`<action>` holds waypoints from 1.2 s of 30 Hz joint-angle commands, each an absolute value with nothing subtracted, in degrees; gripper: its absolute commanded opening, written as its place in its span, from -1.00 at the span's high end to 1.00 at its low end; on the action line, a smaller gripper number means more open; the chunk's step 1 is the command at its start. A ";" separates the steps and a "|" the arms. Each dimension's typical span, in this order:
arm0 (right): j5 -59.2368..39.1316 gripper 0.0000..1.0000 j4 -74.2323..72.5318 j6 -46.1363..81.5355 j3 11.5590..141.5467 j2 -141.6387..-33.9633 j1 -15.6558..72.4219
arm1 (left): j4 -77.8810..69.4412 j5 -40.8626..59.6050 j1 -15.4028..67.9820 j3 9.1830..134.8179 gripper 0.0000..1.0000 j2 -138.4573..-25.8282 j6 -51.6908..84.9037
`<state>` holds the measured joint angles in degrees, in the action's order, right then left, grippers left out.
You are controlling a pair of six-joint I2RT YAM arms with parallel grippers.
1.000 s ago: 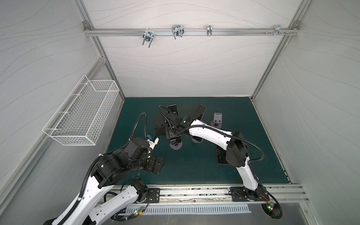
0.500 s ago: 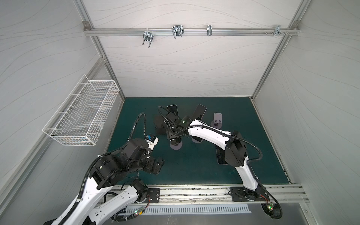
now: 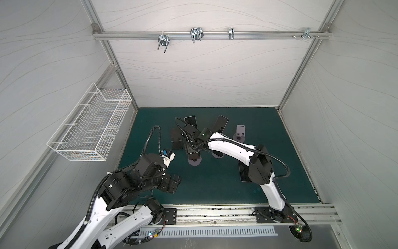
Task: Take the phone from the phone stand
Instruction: 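Close the right gripper on the light-blue phone's top edge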
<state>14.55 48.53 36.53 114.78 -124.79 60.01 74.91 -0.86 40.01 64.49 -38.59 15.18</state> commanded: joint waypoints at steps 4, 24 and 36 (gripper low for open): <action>15.72 -0.44 49.79 35.51 116.69 -124.46 59.85 | 73.61 -1.36 39.64 66.01 -0.98 -38.04 14.83; 15.25 -0.34 50.26 34.23 116.93 -123.58 59.62 | 73.65 -1.63 39.71 65.96 -0.98 -37.74 14.96; 14.41 -0.32 51.25 34.02 117.30 -121.42 59.59 | 73.64 -2.10 39.61 67.37 -0.98 -38.35 14.77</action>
<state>14.41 49.78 34.44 115.24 -124.75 59.86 74.91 -1.08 39.99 64.84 -38.26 15.18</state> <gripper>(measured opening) 0.743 0.989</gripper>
